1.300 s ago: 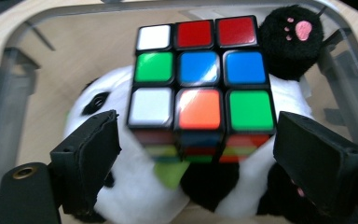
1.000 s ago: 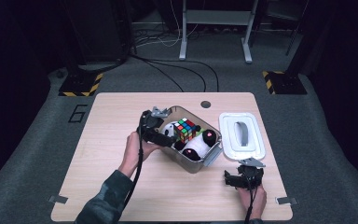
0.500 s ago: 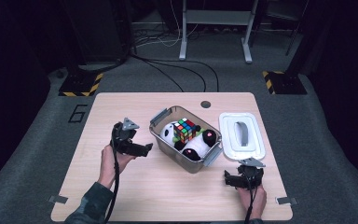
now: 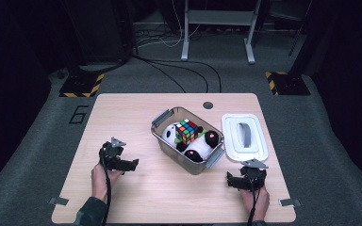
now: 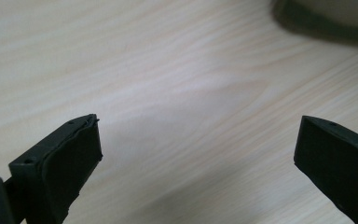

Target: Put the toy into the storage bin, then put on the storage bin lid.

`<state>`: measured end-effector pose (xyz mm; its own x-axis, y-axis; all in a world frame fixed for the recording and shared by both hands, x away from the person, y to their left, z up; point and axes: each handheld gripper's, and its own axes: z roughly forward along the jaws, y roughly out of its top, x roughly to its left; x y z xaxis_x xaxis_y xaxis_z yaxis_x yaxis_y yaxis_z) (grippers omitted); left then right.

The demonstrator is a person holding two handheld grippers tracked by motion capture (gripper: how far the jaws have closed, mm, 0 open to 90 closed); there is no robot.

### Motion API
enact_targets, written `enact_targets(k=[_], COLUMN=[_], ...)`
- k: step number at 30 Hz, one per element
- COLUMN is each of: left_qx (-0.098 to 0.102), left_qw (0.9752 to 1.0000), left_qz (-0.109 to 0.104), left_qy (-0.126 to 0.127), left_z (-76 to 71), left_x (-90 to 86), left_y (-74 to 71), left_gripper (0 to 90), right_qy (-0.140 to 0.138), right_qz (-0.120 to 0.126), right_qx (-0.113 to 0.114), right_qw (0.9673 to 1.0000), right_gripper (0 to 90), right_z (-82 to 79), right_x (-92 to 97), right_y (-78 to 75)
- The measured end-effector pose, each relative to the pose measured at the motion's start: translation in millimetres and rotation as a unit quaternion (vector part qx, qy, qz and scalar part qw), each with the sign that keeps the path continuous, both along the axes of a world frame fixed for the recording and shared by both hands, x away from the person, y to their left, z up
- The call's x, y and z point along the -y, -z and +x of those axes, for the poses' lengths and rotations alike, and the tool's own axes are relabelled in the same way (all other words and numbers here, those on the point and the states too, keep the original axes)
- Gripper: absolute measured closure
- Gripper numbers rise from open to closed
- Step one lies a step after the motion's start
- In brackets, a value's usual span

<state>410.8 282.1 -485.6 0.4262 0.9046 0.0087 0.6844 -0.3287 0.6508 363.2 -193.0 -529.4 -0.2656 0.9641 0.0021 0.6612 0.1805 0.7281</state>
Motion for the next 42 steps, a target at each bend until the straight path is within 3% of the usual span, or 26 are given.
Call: enact_targets(k=[4,10,12,19,42], left_qx=[-0.005,0.003,0.019,0.043,0.044], left_qw=[0.9997,0.9994,0.9993,0.9982,0.9982], left_qz=[-0.009,-0.014,-0.013,-0.025,-0.023], left_qy=[-0.024,-0.031,-0.030,-0.033,-0.033], left_z=[-1.3,-2.7,-4.2,-5.1,-5.8], left_x=[-11.8,-22.1,-22.9,-25.7,-25.5], left_y=[19.0,37.1,40.6,45.5,45.6], left_gripper=[0.8,2.2,1.9,0.0,0.4], right_qy=[0.000,0.000,0.000,0.000,-0.001], right_qz=[0.000,0.000,0.000,-0.002,-0.003], right_qx=[0.000,0.000,0.000,-0.001,0.000], right_qw=[1.0000,1.0000,1.0000,1.0000,1.0000], right_gripper=[3.8,3.8,3.8,3.8,4.1], right_z=[0.1,0.2,0.2,0.2,0.1], right_x=[0.0,-0.1,-0.1,0.0,0.0], right_y=[0.0,0.0,0.0,0.0,0.0])
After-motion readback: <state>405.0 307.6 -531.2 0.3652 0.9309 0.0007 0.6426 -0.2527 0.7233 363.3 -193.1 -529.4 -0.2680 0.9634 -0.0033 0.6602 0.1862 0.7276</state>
